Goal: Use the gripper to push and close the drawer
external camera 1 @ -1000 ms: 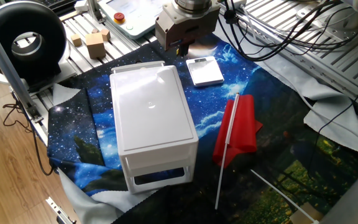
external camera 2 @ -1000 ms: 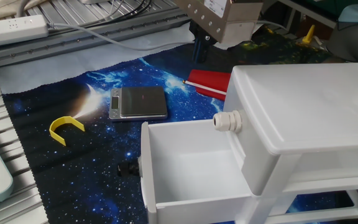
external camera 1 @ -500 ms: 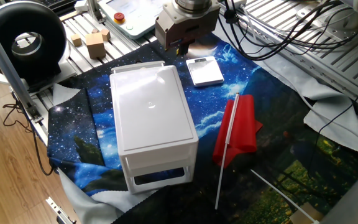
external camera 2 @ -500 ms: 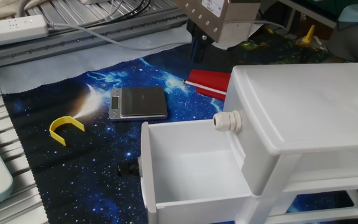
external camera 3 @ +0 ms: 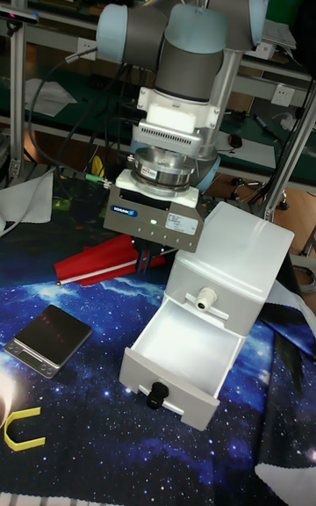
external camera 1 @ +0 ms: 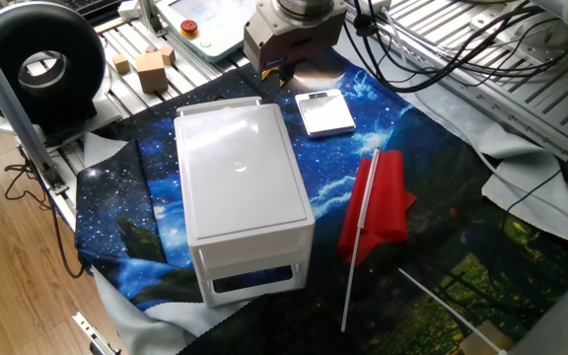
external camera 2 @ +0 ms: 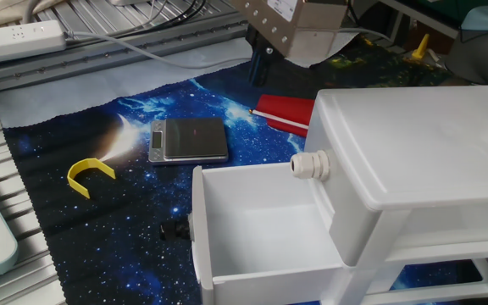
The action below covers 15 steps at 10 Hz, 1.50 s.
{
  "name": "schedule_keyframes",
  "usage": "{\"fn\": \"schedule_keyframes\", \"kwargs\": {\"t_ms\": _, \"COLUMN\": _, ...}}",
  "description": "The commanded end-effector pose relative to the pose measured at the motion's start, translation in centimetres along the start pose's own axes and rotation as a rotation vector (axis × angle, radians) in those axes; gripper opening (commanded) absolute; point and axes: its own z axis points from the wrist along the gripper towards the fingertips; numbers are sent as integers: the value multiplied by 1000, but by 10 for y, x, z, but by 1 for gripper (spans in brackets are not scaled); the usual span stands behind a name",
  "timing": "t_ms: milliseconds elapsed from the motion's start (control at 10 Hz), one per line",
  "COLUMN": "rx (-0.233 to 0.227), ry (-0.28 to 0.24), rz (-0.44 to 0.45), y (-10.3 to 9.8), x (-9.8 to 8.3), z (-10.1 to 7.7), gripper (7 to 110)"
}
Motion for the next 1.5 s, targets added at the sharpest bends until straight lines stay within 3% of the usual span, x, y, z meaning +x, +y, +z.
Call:
{"fn": "schedule_keyframes", "kwargs": {"t_ms": 0, "rx": -26, "ry": -54, "rz": 23, "y": 6, "x": -14, "z": -2, "gripper": 7}}
{"fn": "schedule_keyframes", "kwargs": {"t_ms": 100, "rx": -65, "ry": -74, "rz": 38, "y": 15, "x": -19, "z": -2, "gripper": 7}}
{"fn": "schedule_keyframes", "kwargs": {"t_ms": 500, "rx": -74, "ry": -58, "rz": -12, "y": 18, "x": -15, "z": -2, "gripper": 7}}
{"fn": "schedule_keyframes", "kwargs": {"t_ms": 800, "rx": -88, "ry": -12, "rz": -62, "y": 21, "x": -3, "z": -2, "gripper": 7}}
{"fn": "schedule_keyframes", "kwargs": {"t_ms": 900, "rx": -85, "ry": 12, "rz": -72, "y": 18, "x": -7, "z": -7, "gripper": 7}}
{"fn": "schedule_keyframes", "kwargs": {"t_ms": 1100, "rx": -80, "ry": 59, "rz": -84, "y": 10, "x": -36, "z": -25, "gripper": 7}}
{"fn": "schedule_keyframes", "kwargs": {"t_ms": 1400, "rx": -52, "ry": 48, "rz": -70, "y": 27, "x": -59, "z": -17, "gripper": 7}}
